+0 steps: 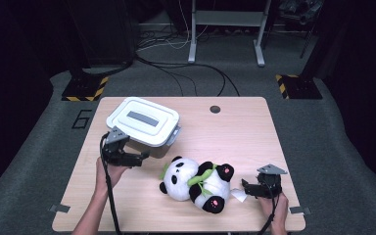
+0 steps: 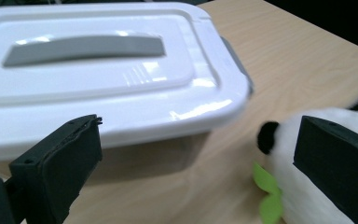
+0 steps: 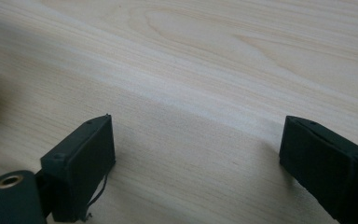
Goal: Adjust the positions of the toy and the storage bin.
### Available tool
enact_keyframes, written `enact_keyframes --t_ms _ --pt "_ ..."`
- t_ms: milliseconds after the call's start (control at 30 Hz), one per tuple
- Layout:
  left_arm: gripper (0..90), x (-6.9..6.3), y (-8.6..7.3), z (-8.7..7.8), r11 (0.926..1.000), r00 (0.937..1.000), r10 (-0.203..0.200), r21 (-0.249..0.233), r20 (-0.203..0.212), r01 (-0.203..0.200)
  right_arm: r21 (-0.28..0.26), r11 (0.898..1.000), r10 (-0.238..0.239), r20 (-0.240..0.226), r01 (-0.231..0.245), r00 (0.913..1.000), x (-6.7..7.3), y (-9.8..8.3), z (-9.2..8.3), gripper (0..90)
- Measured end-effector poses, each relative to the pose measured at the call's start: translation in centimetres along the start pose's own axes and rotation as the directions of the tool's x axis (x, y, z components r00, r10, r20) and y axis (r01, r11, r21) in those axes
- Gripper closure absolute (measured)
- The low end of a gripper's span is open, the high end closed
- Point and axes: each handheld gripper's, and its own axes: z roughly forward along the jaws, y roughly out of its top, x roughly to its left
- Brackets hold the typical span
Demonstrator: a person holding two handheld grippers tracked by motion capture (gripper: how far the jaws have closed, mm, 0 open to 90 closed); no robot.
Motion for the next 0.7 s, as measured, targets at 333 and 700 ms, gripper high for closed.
enact_keyframes --t_ms 333,700 --pt "0.0 3.3 2.7 2.5 0.9986 0.9977 0.005 0.054 -0.068 -0.002 -0.002 1.0 0.003 0.002 -0.003 1.0 0.0 0.0 0.0 9.9" --pt "0.0 7.3 3.4 5.3 0.9914 0.9931 0.005 0.13 -0.117 0.011 -0.003 1.0 0.003 0.003 -0.003 1.0 0.0 0.0 0.0 10.4"
